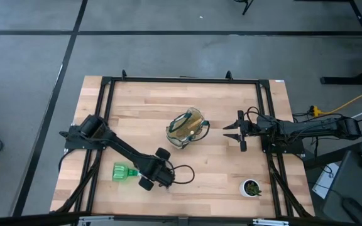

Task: Pick & Place Garden tools in Gardening bag
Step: Put the shear scissors into the gardening bag

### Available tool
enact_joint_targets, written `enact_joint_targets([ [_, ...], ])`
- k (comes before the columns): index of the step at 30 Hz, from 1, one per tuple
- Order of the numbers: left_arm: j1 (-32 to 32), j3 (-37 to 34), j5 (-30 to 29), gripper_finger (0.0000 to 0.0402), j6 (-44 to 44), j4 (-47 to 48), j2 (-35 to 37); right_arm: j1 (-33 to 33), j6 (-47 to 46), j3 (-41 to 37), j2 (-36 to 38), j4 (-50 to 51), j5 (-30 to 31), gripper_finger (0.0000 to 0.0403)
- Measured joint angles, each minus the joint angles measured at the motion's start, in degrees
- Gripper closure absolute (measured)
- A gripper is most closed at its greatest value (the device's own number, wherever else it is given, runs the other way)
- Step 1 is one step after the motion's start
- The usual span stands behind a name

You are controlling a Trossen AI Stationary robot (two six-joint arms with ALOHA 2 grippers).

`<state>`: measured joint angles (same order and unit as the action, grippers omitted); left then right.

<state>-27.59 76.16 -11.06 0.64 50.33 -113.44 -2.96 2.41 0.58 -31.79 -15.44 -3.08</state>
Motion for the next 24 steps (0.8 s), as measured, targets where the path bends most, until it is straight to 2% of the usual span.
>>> enact_joint_targets([
  [7,0.0,0.2,-1.4,0.0273,-1.8,-0.2,-1.4,0.0,0.0,0.0,0.0,0.1,0.0,0.0259],
  [10,0.0,0.2,-1.4,0.0281,1.2,-0.2,-1.5,0.0,0.0,0.0,0.0,0.2,0.0,0.0259],
  [20,0.0,0.1,0.2,0.0375,4.8,-0.4,-1.6,0.0,0.0,0.0,0.0,0.2,0.0,0.0259],
  [24,0.1,0.1,0.7,0.0378,7.9,-0.4,-1.5,0.0,0.0,0.0,0.0,0.2,0.0,0.0259],
])
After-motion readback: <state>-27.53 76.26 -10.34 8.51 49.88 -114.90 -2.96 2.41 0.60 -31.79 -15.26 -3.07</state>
